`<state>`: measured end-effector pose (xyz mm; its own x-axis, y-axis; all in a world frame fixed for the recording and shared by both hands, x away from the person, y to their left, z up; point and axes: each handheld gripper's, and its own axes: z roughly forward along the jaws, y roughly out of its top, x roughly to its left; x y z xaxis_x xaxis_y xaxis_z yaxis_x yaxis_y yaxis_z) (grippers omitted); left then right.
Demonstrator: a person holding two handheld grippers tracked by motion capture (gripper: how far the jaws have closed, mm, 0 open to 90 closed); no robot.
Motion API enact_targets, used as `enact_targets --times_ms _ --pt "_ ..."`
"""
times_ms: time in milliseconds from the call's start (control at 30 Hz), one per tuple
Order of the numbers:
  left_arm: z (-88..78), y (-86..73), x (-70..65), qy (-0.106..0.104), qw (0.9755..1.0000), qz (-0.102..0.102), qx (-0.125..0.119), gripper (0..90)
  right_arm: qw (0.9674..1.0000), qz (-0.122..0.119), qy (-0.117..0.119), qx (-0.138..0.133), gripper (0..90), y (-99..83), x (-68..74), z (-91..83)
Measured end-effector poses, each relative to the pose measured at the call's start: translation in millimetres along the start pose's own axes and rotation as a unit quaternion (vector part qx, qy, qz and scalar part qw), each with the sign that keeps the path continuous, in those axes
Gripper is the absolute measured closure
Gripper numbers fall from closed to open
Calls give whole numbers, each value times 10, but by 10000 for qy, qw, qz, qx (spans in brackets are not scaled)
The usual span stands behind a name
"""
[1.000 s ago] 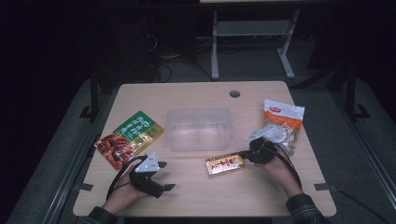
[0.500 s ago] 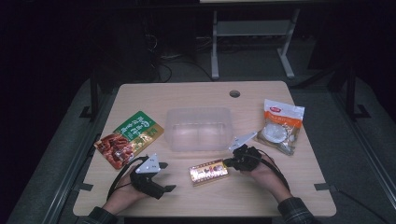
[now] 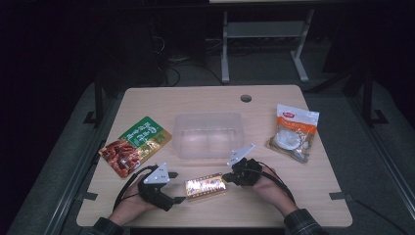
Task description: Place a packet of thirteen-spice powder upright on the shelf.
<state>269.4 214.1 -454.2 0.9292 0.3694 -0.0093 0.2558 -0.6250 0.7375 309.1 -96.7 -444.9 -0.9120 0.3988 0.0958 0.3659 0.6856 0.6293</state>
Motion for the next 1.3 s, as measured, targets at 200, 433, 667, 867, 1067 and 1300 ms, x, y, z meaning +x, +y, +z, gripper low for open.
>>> enact_targets --times_ms 200,433,667,867,1067,1300 --pt "4 2 -6 -20 10000 35 5 146 9998 103 -10 -142 900 -31 -36 -96" --pt "35 15 -29 -85 9999 94 32 146 9990 273 202 -301 654 -123 -110 -217" --pt "58 27 -33 -99 9998 142 76 146 9968 -228 513 -564 359 -112 -101 -205" --pt "81 28 -44 -132 9998 153 94 146 9900 -1210 656 -318 241 141 -73 -28" --pt "66 20 -34 -133 9997 152 98 146 9824 -1603 953 -48 185 262 -68 192" --pt "63 22 -38 -141 9997 148 96 146 9787 -1786 931 402 213 244 -31 397"
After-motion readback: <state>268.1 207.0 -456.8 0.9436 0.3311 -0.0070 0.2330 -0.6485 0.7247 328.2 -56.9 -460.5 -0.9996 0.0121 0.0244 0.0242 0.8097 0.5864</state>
